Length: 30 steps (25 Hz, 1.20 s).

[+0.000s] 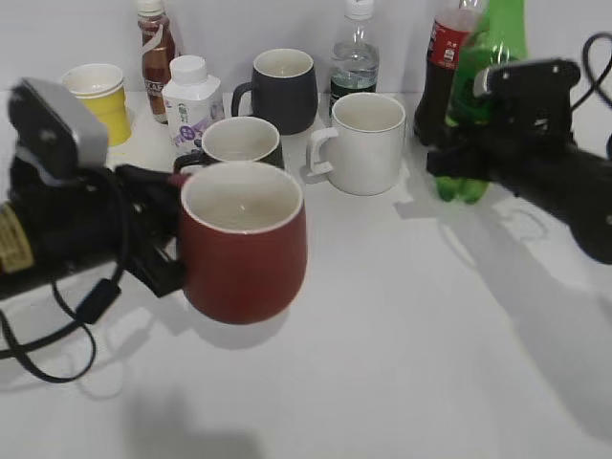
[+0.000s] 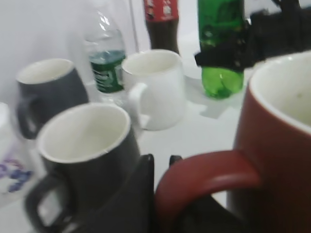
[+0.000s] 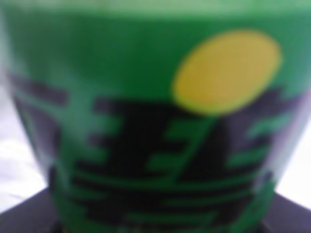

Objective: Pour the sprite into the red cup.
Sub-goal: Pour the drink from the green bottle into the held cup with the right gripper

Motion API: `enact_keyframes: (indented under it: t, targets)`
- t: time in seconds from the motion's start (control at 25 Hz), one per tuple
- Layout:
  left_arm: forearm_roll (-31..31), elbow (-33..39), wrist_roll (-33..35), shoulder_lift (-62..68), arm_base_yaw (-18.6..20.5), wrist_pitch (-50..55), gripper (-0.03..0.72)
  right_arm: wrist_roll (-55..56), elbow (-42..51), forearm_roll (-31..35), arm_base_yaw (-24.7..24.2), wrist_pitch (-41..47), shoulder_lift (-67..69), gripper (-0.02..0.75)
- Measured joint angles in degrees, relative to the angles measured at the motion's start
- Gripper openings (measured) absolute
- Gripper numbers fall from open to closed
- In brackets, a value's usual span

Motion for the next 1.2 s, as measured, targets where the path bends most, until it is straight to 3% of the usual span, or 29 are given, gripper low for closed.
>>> enact_keyframes:
  t: [0.12,0.44,0.68,1.04,1.2]
  targets:
    - [0.1,0.0,0.0,4.0,0.0,-3.1,0.061,-2.2,0.1,-4.4,0.0,0.1,-4.0,0.400]
    - [0.1,-1.5,0.0,10.8,0.0,-7.1,0.061,-3.7,-0.4,-25.8,0.0,1.7,-13.5,0.400]
    - [0.5,-6.6,0.0,12.3,0.0,-7.7,0.061,-3.9,-3.4,-35.4,0.3,3.7,-13.6,0.399]
    - [12.5,-9.5,-0.1,12.3,-0.1,-5.8,0.061,-9.3,-6.8,-48.8,0.3,4.3,-13.2,0.399]
    - [14.9,-9.5,-0.1,12.5,-0.1,-5.0,0.061,-12.7,-6.8,-52.7,0.3,6.3,-13.2,0.399]
